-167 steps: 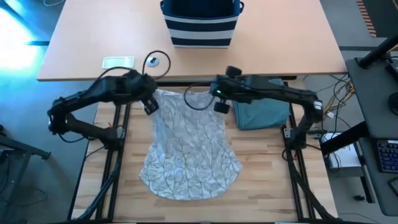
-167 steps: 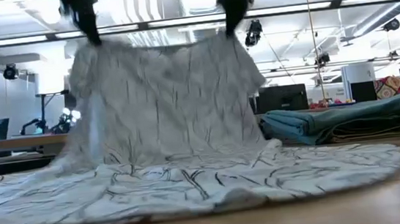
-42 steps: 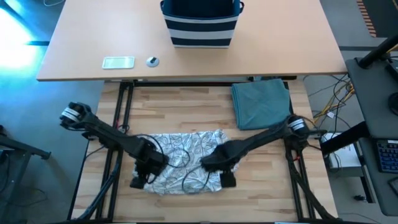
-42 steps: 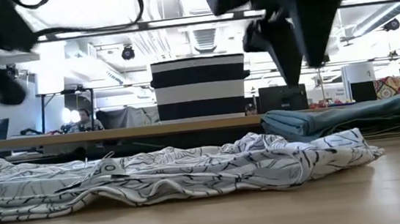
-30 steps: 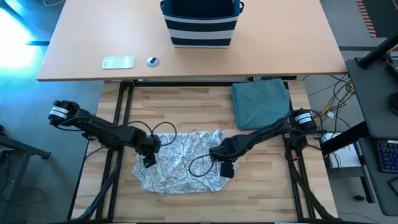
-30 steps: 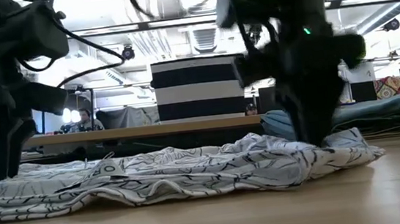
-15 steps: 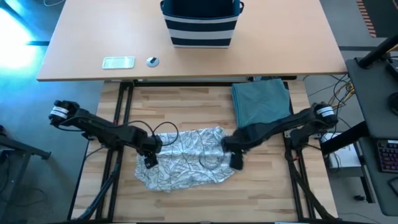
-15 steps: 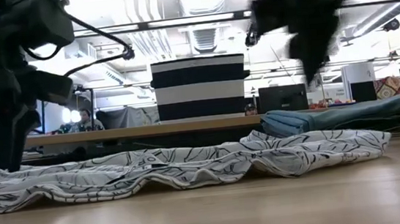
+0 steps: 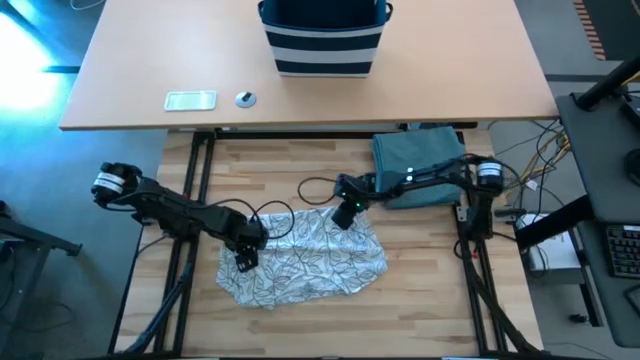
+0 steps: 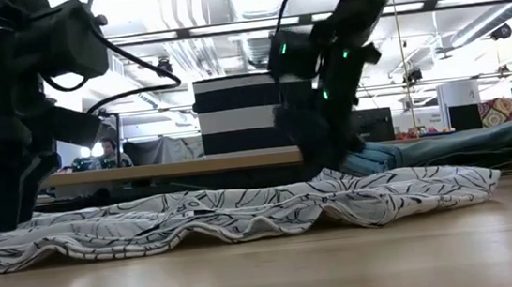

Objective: Fold Laundry from Bin
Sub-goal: Fold the white shirt

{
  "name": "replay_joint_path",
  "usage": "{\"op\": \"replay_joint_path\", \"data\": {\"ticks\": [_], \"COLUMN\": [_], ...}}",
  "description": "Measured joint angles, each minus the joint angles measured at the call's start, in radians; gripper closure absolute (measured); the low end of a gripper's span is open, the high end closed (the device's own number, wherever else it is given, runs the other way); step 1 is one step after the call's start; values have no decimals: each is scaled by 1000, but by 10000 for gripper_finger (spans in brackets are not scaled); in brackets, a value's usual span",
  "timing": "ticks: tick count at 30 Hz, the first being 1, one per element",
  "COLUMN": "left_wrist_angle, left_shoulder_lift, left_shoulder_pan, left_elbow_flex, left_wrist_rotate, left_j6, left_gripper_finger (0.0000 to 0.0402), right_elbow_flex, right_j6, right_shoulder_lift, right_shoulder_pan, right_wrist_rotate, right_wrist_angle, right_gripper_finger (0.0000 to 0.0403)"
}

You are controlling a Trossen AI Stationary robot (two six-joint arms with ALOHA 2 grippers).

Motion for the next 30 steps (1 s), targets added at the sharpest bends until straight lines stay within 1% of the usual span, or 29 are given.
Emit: {"op": "replay_joint_path", "data": {"ticks": [3,5,7,10,13,15,16,20,23,26,28,30], "left_wrist_angle": [-3,-3,-4,-6,-10,-26,-38,-109,-174,-229,-221,-221], "left_shoulder_lift": [15,15,13,12,11,7,2,-34,-74,-117,-147,-160], "left_shoulder_pan": [-3,-5,-5,-5,-5,-5,-5,-2,16,55,102,155], "left_elbow_flex": [2,1,0,-1,-1,3,12,91,167,185,155,93], "left_wrist_rotate": [0,-2,-3,-2,-2,0,4,10,-12,-75,-101,-127], "left_j6": [2,1,-6,-7,-13,-25,-31,-21,9,12,10,-2], "left_gripper_finger": [192,192,192,192,192,192,192,192,192,192,192,192], "right_elbow_flex": [61,86,109,119,117,110,107,80,52,42,44,50], "right_j6": [-14,-55,-90,-152,-183,-196,-196,-189,-180,-177,-171,-171], "right_shoulder_lift": [33,33,24,-37,-112,-164,-192,-238,-203,-127,-64,-8], "right_shoulder_pan": [-20,-23,-22,-22,-24,-23,-23,-22,-23,-32,-37,-43], "right_wrist_rotate": [0,13,43,59,86,86,84,36,16,22,23,23], "right_wrist_angle": [-193,-361,-506,-686,-742,-732,-697,-437,-247,-136,-107,-112], "right_gripper_finger": [365,386,388,389,391,392,392,392,392,392,392,392]}}
